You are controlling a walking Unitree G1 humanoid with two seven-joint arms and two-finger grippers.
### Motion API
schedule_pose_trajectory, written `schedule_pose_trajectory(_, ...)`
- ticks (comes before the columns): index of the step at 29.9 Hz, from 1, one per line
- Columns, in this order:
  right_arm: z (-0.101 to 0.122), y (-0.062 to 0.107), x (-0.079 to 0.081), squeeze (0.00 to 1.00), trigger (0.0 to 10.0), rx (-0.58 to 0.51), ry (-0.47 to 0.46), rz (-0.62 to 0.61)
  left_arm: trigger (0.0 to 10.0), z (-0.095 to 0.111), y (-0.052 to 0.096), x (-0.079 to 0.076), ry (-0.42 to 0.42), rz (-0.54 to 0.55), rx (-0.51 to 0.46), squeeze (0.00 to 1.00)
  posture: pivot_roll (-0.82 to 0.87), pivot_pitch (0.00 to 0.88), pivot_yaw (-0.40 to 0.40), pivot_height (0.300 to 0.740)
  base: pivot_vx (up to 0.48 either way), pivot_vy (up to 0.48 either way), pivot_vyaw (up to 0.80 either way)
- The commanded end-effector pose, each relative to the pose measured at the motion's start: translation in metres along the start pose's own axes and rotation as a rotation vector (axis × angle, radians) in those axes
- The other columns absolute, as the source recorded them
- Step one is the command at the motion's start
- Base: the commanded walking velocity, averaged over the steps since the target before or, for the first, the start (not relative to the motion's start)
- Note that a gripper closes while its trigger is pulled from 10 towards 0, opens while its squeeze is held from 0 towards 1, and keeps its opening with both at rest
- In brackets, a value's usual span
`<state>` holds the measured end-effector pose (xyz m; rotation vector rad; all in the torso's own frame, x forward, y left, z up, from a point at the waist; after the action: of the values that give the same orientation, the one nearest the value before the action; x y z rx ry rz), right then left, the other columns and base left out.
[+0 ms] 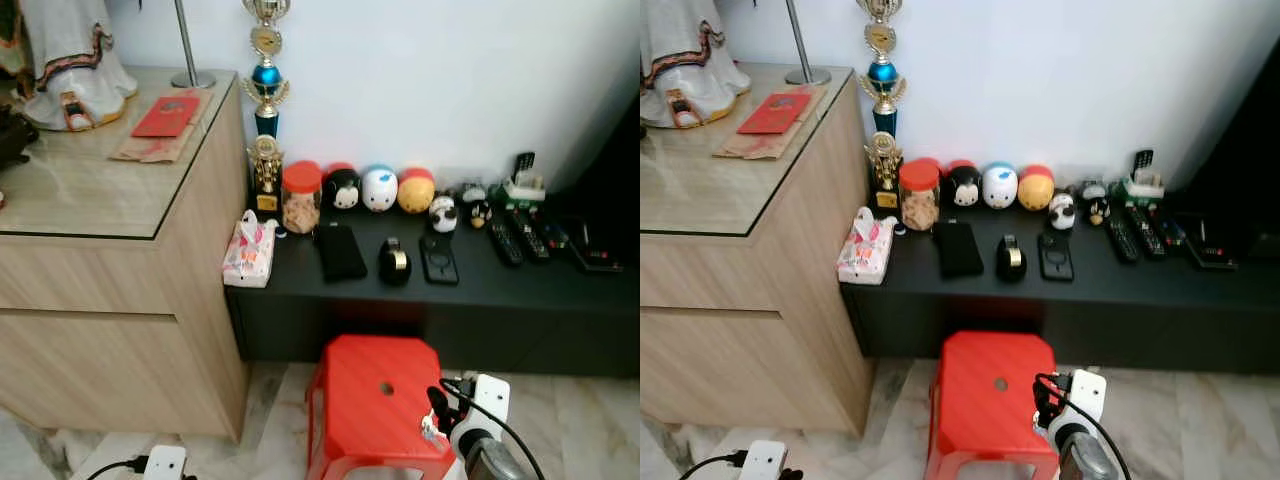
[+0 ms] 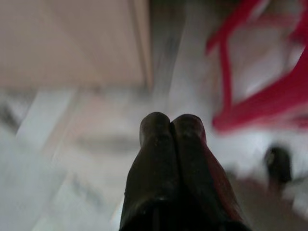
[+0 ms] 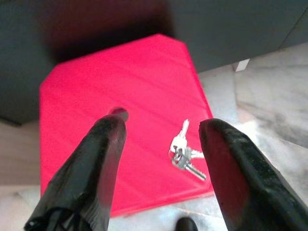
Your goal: Hang keys on a hook
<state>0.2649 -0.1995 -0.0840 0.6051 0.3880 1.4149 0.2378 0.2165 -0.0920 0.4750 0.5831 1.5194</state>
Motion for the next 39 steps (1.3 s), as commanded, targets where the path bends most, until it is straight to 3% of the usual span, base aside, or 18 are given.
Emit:
schedule_pose_trajectory(1,0.005,-0.002,0.003,0.00,10.0,-0.015,-0.004,0.003,10.0,0.059,-0.018,-0.025,-0.036,-0.063,-0.155,0.00,-0.01,0.000,-0.017,0.740,0.000,0.000,0.00)
schedule_pose_trajectory(5,0.006,-0.002,0.004,0.00,10.0,-0.021,-0.004,0.005,10.0,0.080,-0.020,-0.035,-0.045,-0.087,-0.227,0.00,-0.01,0.000,-0.016,0.740,0.000,0.000,0.00)
schedule_pose_trajectory(10,0.030,-0.003,0.003,0.00,10.0,-0.138,0.076,-0.005,10.0,0.112,-0.011,-0.036,0.015,-0.082,-0.410,0.00,-0.01,0.000,-0.015,0.740,0.000,0.000,0.00)
schedule_pose_trajectory(11,0.030,-0.003,0.003,0.00,10.0,-0.138,0.076,-0.005,10.0,0.112,-0.011,-0.036,0.015,-0.082,-0.410,0.00,-0.01,0.000,-0.015,0.740,0.000,0.000,0.00)
schedule_pose_trajectory(13,0.054,0.000,0.003,0.00,10.0,-0.270,0.133,0.006,10.0,0.132,0.000,-0.036,0.073,-0.079,-0.527,0.00,-0.01,0.000,-0.014,0.740,0.000,0.000,0.00)
schedule_pose_trajectory(15,0.063,0.004,0.002,0.00,10.0,-0.330,0.186,-0.004,10.0,0.136,0.006,-0.036,0.093,-0.073,-0.564,0.00,-0.02,0.000,-0.015,0.740,0.000,0.000,0.00)
schedule_pose_trajectory(19,0.069,0.011,0.003,0.00,10.0,-0.397,0.202,-0.008,10.0,0.136,0.017,-0.039,0.090,-0.077,-0.596,0.00,-0.02,0.000,-0.018,0.740,0.000,0.000,0.00)
schedule_pose_trajectory(21,0.077,0.024,0.011,0.00,10.0,-0.487,0.271,0.024,10.0,0.132,0.028,-0.039,0.064,-0.073,-0.622,0.00,-0.03,0.000,-0.019,0.740,0.000,0.000,0.00)
schedule_pose_trajectory(23,0.081,0.028,0.012,0.00,10.0,-0.519,0.280,0.020,10.0,0.131,0.032,-0.038,0.061,-0.069,-0.633,0.00,-0.04,0.000,-0.018,0.740,0.000,0.000,0.00)
schedule_pose_trajectory(26,0.098,0.050,0.020,0.00,10.0,-0.636,0.292,-0.007,10.0,0.128,0.050,-0.035,0.060,-0.062,-0.657,0.00,-0.06,0.000,-0.014,0.740,0.000,0.000,0.00)
schedule_pose_trajectory(33,0.102,0.060,0.025,0.00,10.0,-0.666,0.343,-0.013,10.0,0.129,0.058,-0.033,0.057,-0.054,-0.659,0.00,-0.04,0.000,-0.018,0.740,0.000,0.000,0.00)
schedule_pose_trajectory(39,0.101,0.054,0.007,0.00,10.0,-0.575,0.286,-0.135,10.0,0.133,0.056,-0.034,0.047,-0.074,-0.630,0.00,-0.07,0.000,0.011,0.740,0.000,0.000,0.00)
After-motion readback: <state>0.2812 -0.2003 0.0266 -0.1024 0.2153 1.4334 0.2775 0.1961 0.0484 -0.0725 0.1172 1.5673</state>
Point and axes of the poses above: a point about 5 cm out from each wrist's last joint towards the gripper, its own y axis pointing back from the gripper into the wrist, its own z axis along the axis of the wrist's last joint, x = y × z, the point moved 5 cm from there along -y, pointing out of the wrist towards the gripper, and after that the axes turned 10 degrees about y, right-handed, at the moved point
